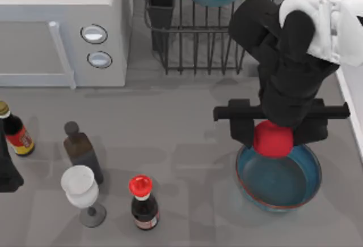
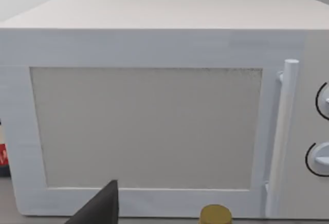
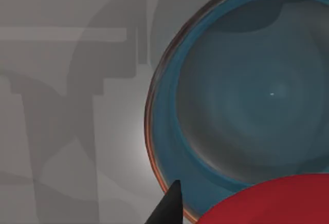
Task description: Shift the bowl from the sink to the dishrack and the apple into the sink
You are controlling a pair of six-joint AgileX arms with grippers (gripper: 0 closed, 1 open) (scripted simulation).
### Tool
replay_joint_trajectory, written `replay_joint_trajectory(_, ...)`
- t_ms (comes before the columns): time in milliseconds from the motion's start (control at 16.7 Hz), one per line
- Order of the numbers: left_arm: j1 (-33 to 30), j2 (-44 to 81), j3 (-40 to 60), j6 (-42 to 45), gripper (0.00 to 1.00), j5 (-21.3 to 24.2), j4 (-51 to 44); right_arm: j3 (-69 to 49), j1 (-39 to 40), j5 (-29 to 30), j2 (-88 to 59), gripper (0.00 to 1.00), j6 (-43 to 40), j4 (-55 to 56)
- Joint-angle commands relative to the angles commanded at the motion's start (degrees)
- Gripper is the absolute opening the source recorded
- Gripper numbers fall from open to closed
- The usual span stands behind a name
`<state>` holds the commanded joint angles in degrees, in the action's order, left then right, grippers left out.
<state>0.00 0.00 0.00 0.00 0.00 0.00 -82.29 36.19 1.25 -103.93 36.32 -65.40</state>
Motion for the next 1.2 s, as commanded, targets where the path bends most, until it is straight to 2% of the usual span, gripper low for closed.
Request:
replay_joint_trajectory(300,0.0,0.0,0.0,0.0,1.0,0.0,0.0,0.33,-0.17,-0.37,-0.19,0.0,0.03,0.8)
replay_joint_trajectory(540,0.0,0.0,0.0,0.0,1.0,0.0,0.0,3.66,-5.34,-2.79,0.55,0.0,-2.6,9.23)
replay_joint_trajectory(780,0.0,0.0,0.0,0.0,1.0,0.0,0.0,10.11,-15.14,-7.34,2.22,0.0,-7.61,27.11)
replay_joint_trajectory(1200,0.0,0.0,0.0,0.0,1.0,0.0,0.0,26.19,-38.01,-17.7,7.9,0.0,-19.66,70.38)
